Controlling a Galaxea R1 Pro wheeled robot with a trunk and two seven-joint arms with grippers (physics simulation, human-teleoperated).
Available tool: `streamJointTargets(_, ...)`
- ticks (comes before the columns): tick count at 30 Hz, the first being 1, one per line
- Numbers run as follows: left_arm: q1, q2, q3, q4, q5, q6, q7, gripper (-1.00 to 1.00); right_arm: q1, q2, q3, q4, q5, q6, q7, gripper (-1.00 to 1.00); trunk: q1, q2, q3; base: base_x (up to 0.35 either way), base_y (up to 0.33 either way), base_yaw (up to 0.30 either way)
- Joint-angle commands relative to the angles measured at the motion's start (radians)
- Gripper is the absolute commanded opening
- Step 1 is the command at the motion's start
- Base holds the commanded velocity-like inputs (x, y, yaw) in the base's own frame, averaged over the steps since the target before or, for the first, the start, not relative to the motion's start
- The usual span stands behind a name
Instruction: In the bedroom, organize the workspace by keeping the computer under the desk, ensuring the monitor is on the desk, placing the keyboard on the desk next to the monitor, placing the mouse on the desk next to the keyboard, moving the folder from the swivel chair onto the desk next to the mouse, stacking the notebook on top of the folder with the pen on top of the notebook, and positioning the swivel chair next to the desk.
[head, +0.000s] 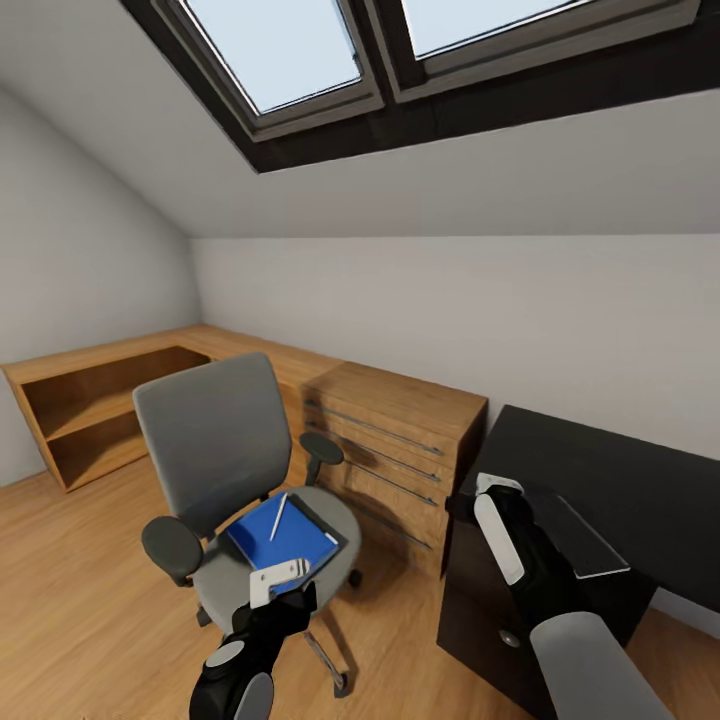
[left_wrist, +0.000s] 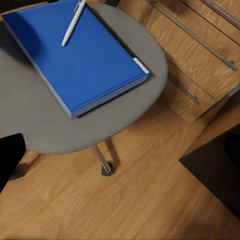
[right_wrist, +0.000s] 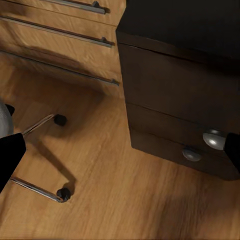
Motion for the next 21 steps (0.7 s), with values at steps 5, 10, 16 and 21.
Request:
streamJointTargets(5, -0.001, 0.0, -0.001, -0.001, 0.01, 0.002, 0.01, 1.0, 0.0, -0.001, 0.001, -0.004, -0.011, 0.003, -0.007, 1.0, 0.0, -0.001, -0.001, 0.0, 0.0, 0.023)
streamJointTargets(10, -0.001, 0.0, -0.001, -0.001, 0.01, 0.002, 0.01, 1.0, 0.0, -0.001, 0.0, -0.004, -0.012, 0.003, -0.006, 1.0, 0.0, -0.001, -0.001, 0.0, 0.0, 0.002)
streamJointTargets(16, -0.001, 0.0, -0.001, -0.001, 0.01, 0.002, 0.01, 1.0, 0.0, 0.0, -0.001, -0.005, -0.018, 0.003, -0.007, 1.0, 0.0, -0.001, -0.001, 0.0, 0.0, 0.0)
streamJointTargets(21, -0.001, 0.0, -0.001, -0.001, 0.01, 0.002, 0.01, 1.0, 0.0, 0.001, 0.0, -0.005, -0.019, 0.002, -0.007, 1.0, 0.0, -0.001, -0.001, 0.0, 0.0, 0.0)
